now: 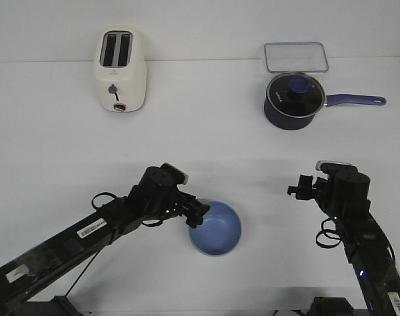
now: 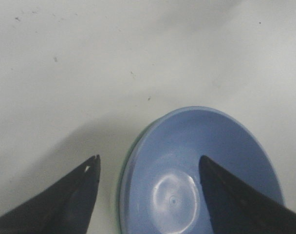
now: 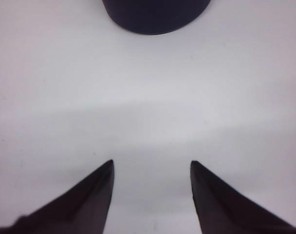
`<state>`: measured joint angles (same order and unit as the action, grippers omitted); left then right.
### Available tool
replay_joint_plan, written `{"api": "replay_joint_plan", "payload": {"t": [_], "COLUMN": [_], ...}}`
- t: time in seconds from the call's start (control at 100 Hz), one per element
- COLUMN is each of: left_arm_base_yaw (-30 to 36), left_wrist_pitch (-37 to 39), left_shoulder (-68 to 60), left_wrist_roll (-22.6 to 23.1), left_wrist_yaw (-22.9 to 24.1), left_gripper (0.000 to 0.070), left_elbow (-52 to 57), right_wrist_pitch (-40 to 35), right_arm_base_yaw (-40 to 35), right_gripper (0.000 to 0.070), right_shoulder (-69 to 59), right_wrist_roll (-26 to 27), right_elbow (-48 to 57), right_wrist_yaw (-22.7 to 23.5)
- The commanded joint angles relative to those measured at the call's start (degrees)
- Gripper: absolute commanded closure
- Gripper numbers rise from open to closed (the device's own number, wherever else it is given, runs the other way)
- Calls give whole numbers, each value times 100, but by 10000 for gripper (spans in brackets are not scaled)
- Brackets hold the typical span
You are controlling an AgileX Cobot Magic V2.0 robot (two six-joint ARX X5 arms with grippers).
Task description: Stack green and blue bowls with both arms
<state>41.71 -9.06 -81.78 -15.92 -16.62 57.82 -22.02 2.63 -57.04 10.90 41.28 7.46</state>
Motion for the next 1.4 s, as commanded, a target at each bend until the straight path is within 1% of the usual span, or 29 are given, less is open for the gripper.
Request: {"api": "replay_joint_plan", "payload": {"t": [0.0, 0.05, 0.09, 0.13, 0.16, 0.19, 0.2, 0.21, 0.22, 0.23, 0.24, 0.27, 0.3, 0.32, 0.36, 0.4, 0.46, 0.54, 0.61, 0.69, 0.75, 0.79, 0.85, 0.9, 0.99, 1.13, 1.39], "left_arm_base_yaw": [-160, -332, -492, -662, -802, -942, -1019, -1071, -1095, -1143, -1193, -1386, -1526, -1644, -1891, -2153, -2533, -2968, -3276, -3556, -3711, -3783, -3853, -3877, -3875, -3873, -3873], "left_wrist_pitch": [-9, -92, -184, -271, -341, -391, -424, -444, -452, -468, -481, -520, -564, -599, -669, -743, -769, -638, -219, 588, 1226, 1563, 1838, 1825, 1779, 1923, 1926], "left_shoulder": [284, 533, 767, 1005, 1196, 1377, 1471, 1537, 1565, 1622, 1679, 1875, 2011, 2109, 2288, 2463, 2721, 3174, 3711, 4441, 4977, 5274, 5593, 5755, 5829, 5880, 5904], "left_wrist_roll": [197, 295, 417, 549, 656, 767, 817, 855, 874, 911, 953, 1071, 1139, 1187, 1250, 1292, 1362, 1451, 1491, 1569, 1567, 1530, 1473, 1423, 1281, 1270, 1268], "left_wrist_yaw": [114, 341, 612, 962, 1257, 1543, 1685, 1781, 1823, 1899, 1978, 2227, 2378, 2483, 2621, 2632, 2627, 2621, 2570, 2446, 2413, 2406, 2409, 2409, 2413, 2411, 2411], "left_gripper": [320, 321, 328, 359, 423, 515, 574, 616, 635, 675, 700, 681, 689, 688, 688, 688, 688, 688, 688, 688, 688, 688, 689, 689, 688, 687, 687], "left_elbow": [94, 94, 94, 94, 94, 94, 94, 94, 94, 94, 94, 94, 94, 94, 90, 72, -37, -444, -1069, -1950, -2590, -2946, -3331, -3484, -3506, -3504, -3504], "right_wrist_pitch": [37, 46, 68, 101, 114, 151, 162, 179, 186, 188, 190, 205, 221, 234, 284, 415, 761, 1279, 1615, 1888, 1902, 1921, 2052, 2083, 2256, 2369, 2369], "right_arm_base_yaw": [-4, -4, -4, -4, -4, -7, -7, -7, -7, -7, -7, -7, -15, -22, -44, -55, -52, -52, -52, -52, -44, -44, -42, -42, -42, -42, -42], "right_gripper": [370, 370, 370, 371, 376, 398, 423, 445, 456, 479, 505, 588, 666, 700, 700, 700, 700, 700, 700, 700, 700, 700, 700, 700, 700, 700, 700], "right_shoulder": [-42, -39, -33, -11, 15, 44, 61, 79, 85, 101, 118, 188, 264, 326, 483, 673, 1069, 1779, 2472, 3285, 3777, 3998, 4203, 4262, 4277, 4280, 4280], "right_wrist_roll": [-50, -63, -90, -96, -107, -120, -140, -142, -142, -146, -157, -201, -225, -229, -234, -238, -273, -398, -573, -632, -627, -560, -459, -463, -472, -476, -474], "right_elbow": [37, 37, 37, 37, 37, 37, 37, 37, 37, 37, 37, 37, 37, 37, 20, -37, -240, -695, -1161, -1652, -1932, -2072, -2181, -2186, -2184, -2181, -2181], "right_wrist_yaw": [20, 72, 186, 275, 328, 361, 380, 402, 413, 442, 463, 498, 527, 527, 522, 529, 621, 625, 625, 575, 437, 293, 210, 120, 116, 116, 116]}}
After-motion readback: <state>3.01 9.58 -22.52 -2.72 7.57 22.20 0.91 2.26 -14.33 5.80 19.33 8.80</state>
